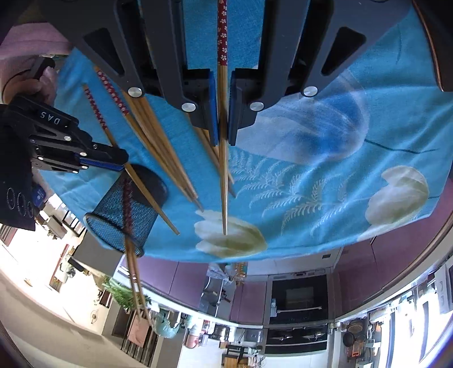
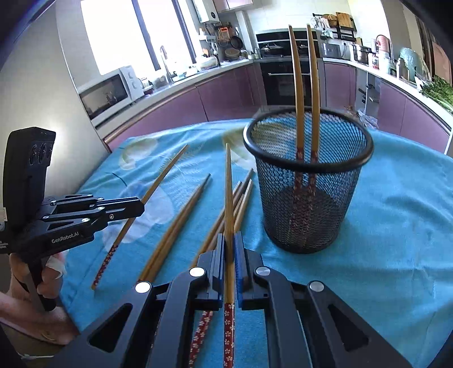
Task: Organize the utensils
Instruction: 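Raise the left gripper's chopstick upright while the right gripper lowers its chopstick into the cup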
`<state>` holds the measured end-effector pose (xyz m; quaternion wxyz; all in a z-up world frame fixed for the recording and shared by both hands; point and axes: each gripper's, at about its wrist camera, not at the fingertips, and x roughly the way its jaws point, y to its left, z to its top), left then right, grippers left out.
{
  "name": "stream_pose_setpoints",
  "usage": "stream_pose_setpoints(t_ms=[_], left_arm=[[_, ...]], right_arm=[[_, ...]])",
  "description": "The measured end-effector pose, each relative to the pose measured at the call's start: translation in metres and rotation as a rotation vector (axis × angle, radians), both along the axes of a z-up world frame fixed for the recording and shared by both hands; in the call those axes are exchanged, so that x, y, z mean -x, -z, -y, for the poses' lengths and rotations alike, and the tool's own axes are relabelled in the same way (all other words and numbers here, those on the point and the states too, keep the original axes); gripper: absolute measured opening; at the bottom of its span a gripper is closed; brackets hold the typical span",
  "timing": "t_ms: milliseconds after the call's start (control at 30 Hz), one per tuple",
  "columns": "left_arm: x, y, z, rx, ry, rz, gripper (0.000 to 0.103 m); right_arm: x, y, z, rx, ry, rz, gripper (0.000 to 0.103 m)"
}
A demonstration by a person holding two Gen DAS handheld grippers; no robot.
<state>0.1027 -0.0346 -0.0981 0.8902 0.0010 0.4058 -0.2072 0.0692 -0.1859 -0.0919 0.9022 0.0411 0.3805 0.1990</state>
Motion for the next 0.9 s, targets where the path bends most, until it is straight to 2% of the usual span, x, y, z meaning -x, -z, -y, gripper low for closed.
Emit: stream_pose_setpoints(t_ms=[500, 900], left_arm=[[0.025, -0.067, -0.010, 0.149, 0.097, 0.123, 0.008], [0.026, -0.121, 0.000, 0.264, 0.156, 0.246, 0.008]], right_arm=[[0.024, -0.051, 0.016, -0.089, -0.006, 0.150, 0.005], [0.026, -0.095, 0.036, -0.093, 0.014, 0.291, 0.005]])
